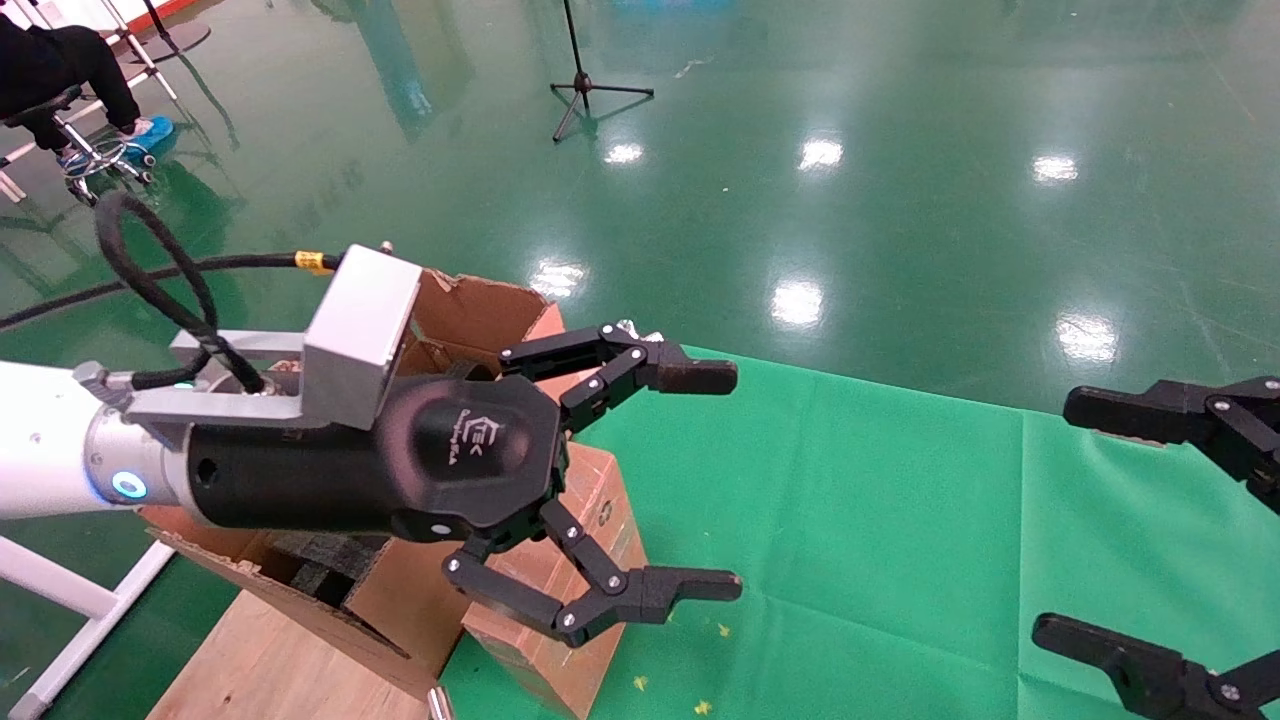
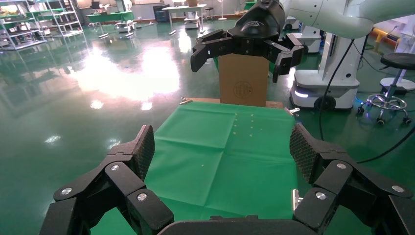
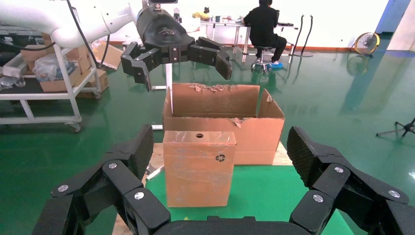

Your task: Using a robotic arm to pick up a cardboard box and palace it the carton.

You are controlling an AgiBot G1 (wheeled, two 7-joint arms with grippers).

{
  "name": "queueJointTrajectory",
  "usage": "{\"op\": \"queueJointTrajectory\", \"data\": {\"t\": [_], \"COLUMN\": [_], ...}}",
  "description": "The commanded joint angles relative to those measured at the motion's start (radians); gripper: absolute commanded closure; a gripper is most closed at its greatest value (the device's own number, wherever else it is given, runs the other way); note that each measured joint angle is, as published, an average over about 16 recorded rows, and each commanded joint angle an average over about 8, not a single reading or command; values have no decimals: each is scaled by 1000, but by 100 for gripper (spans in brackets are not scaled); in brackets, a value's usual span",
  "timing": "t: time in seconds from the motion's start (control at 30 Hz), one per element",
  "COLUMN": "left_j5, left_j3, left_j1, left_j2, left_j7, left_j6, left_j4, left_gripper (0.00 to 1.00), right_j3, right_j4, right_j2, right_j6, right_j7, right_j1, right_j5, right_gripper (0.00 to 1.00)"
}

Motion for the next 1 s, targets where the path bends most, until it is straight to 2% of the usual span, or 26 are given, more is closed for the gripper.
{"op": "queueJointTrajectory", "data": {"t": [0.03, 0.77, 0.83, 1.0], "left_j5": [0, 0, 0, 20], "left_j3": [0, 0, 0, 4], "left_j1": [0, 0, 0, -5], "left_j2": [0, 0, 0, -8], "left_j7": [0, 0, 0, 3], "left_j6": [0, 0, 0, 0], "left_j4": [0, 0, 0, -7], "left_gripper": [0, 0, 0, 0], "right_j3": [0, 0, 0, 0], "right_j4": [0, 0, 0, 0], "right_j2": [0, 0, 0, 0], "right_j6": [0, 0, 0, 0], "right_j7": [0, 0, 0, 0], "right_j1": [0, 0, 0, 0], "right_j5": [0, 0, 0, 0], "right_gripper": [0, 0, 13, 76]}}
